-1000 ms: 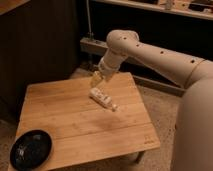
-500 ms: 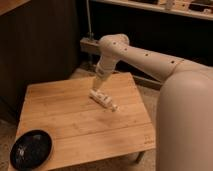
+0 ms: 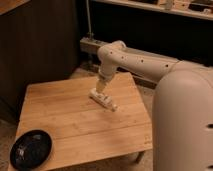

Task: Place the bottle in the ceramic bowl

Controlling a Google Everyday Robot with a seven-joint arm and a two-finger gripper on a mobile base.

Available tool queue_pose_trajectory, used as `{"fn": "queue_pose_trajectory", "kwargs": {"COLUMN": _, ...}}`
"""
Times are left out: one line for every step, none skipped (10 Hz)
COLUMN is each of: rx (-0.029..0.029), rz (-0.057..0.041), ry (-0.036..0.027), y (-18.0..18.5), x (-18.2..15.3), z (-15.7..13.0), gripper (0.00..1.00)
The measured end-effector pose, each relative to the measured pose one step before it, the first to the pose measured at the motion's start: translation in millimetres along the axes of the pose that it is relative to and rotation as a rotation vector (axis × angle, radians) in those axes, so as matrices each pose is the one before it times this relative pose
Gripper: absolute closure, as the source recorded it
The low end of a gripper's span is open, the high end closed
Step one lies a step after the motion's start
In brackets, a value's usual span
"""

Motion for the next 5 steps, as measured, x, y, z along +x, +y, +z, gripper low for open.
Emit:
{"fn": "queue_pose_trajectory", "kwargs": {"rx": 0.00481, "rz": 0.0014, "ry": 0.00662, "y": -4.21, "x": 5.45, "z": 9.62, "gripper": 0.35}}
{"fn": "queue_pose_trajectory", "kwargs": {"rx": -0.0245, "rz": -0.00185, "ry": -0.00149, "y": -3.08, "x": 2.4, "z": 16.56, "gripper": 0.35}}
{"fn": "queue_pose_trajectory", "kwargs": {"rx": -0.01599, "rz": -0.00066, "ry": -0.00172, "y": -2.61, "x": 1.75, "z": 7.81, "gripper": 0.35}}
{"fn": "queue_pose_trajectory", "kwargs": {"rx": -0.01368, "rz": 0.00019, "ry": -0.0036, "y": -4.01, "x": 1.67, "z": 5.52, "gripper": 0.35}}
{"fn": "queue_pose_trajectory", "kwargs": {"rx": -0.01113, "rz": -0.00488, "ry": -0.00376, "y": -2.83, "x": 1.43, "z": 5.4, "gripper": 0.35}}
